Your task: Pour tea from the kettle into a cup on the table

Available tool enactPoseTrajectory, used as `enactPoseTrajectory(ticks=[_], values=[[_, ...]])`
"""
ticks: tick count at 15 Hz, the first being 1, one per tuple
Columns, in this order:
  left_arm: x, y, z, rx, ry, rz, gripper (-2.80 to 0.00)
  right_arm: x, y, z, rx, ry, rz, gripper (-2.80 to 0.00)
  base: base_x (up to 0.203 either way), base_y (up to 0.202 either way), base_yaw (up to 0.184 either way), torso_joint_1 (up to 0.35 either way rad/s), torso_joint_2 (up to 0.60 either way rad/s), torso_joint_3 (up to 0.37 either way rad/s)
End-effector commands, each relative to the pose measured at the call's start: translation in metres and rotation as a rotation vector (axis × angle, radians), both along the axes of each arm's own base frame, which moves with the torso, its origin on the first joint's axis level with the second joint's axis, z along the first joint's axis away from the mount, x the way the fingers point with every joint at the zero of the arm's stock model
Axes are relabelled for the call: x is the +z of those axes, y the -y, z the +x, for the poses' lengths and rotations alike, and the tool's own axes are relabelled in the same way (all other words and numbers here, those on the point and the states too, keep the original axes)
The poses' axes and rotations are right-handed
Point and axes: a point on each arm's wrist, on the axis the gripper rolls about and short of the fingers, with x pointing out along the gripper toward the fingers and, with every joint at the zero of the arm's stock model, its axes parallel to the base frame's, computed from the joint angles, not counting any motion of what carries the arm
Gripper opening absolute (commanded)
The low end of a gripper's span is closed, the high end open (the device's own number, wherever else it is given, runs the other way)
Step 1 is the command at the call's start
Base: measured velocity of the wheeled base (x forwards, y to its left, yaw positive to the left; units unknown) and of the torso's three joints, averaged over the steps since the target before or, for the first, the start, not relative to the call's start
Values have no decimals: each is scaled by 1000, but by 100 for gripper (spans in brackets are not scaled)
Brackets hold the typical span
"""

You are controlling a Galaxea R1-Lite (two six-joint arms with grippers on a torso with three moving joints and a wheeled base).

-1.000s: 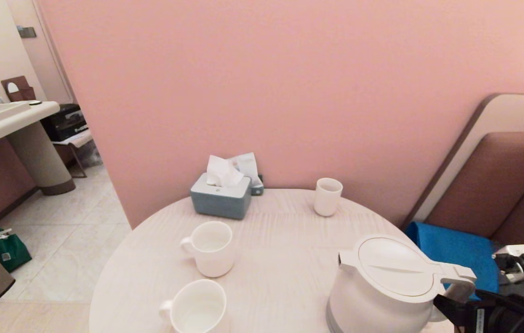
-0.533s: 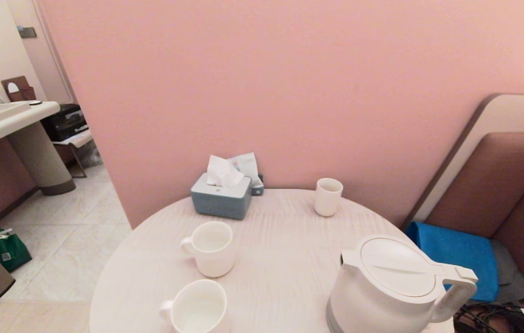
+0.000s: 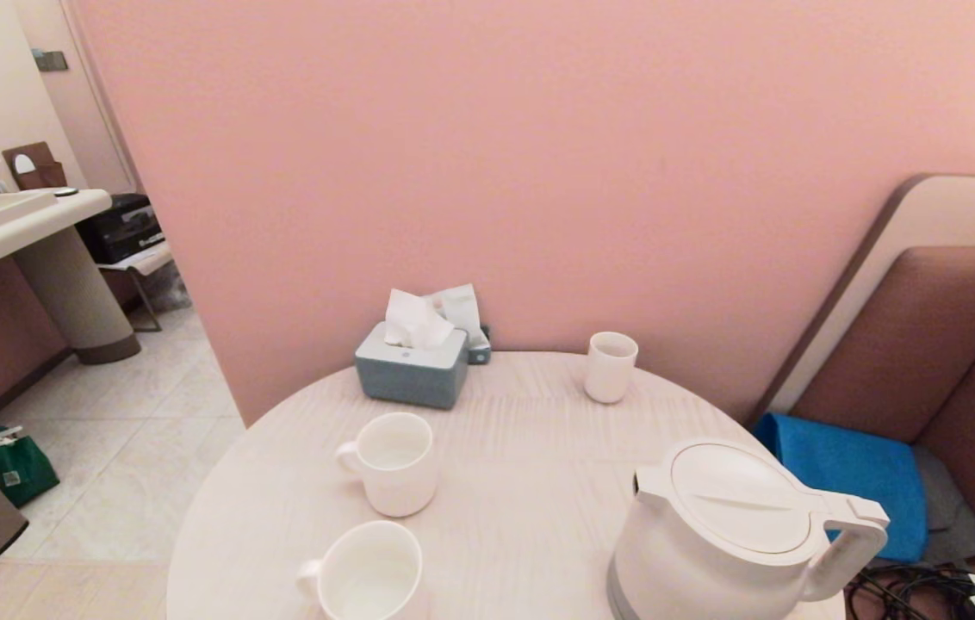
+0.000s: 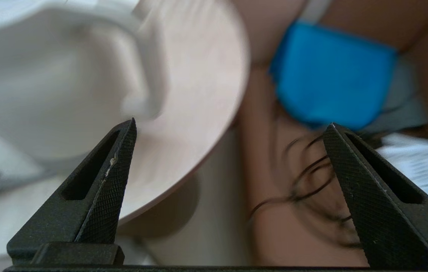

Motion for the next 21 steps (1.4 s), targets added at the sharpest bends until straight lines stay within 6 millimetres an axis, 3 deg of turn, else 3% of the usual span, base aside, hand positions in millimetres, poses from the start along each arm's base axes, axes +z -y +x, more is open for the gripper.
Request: enactPoseTrajectory(ticks=[1, 5, 10, 13, 16, 18, 21], values=[[0, 0, 0, 0, 1, 0, -280, 5, 7, -20, -58, 145, 11, 0, 0, 0, 0, 0, 0, 0], [0, 0, 0, 0, 0, 0, -280, 14, 13, -25, -373, 208, -53, 0, 0, 0, 0, 0, 0, 0], [0, 0, 0, 0, -1, 0, -280, 38, 14, -34, -604, 277, -92, 0, 0, 0, 0, 0, 0, 0], [0, 0, 0, 0, 1, 0, -280, 24, 10, -46, -505, 326, -60, 0, 0, 0, 0, 0, 0, 0], [0, 0, 0, 0, 0, 0, -280, -4, 4, -63, -220, 301, -29, 0, 0, 0, 0, 0, 0, 0], [0, 0, 0, 0, 1, 0, -280, -13, 0, -61, -61, 251, -6, 0, 0, 0, 0, 0, 0, 0], [0, 0, 0, 0, 0, 0, -280, -29, -2, -54, 3, 205, -47, 0, 0, 0, 0, 0, 0, 0]])
